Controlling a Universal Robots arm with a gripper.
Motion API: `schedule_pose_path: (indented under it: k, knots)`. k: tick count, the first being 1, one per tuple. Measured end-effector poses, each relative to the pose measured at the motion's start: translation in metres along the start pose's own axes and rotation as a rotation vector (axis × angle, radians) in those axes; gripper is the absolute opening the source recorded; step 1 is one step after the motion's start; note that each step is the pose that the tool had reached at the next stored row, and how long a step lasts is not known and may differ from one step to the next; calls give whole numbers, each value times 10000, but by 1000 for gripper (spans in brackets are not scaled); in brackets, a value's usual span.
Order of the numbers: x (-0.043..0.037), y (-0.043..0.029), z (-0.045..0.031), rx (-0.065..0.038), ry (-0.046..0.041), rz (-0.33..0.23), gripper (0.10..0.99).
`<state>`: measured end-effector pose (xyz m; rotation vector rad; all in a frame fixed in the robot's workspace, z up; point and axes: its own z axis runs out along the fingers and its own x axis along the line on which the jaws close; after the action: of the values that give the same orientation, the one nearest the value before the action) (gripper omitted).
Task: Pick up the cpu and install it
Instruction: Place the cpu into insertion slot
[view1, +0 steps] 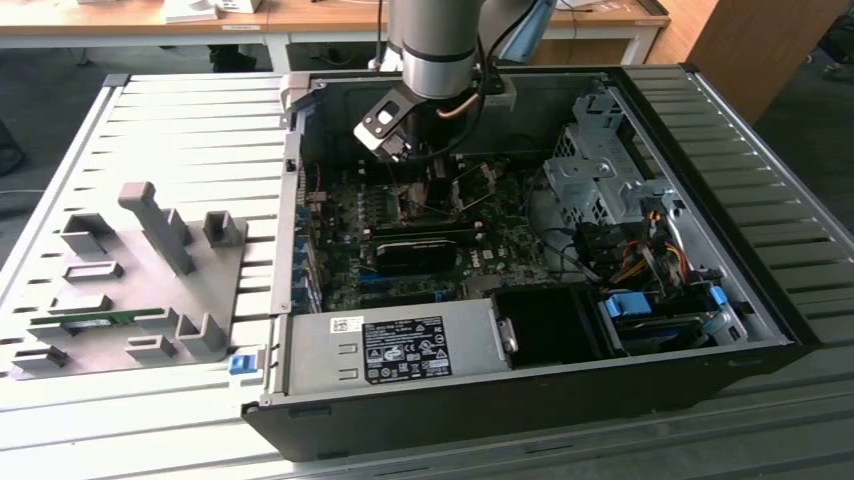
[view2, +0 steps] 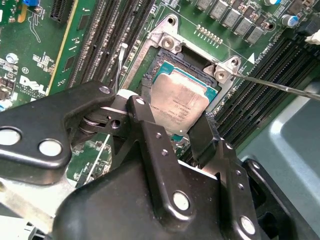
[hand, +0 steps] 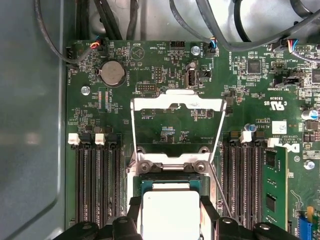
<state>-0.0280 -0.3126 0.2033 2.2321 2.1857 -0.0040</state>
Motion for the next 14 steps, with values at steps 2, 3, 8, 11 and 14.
schedule_pose_path:
  k: [2,3,8,11,14]
  knots:
    - [0,0,12,1,0,1,541]
    - [0,0,18,0,0,0,541]
    - [-3,-5,42,1,-2,1,541]
    - [-5,-7,53,0,1,1,541]
    - [-5,-7,73,1,-1,1,541]
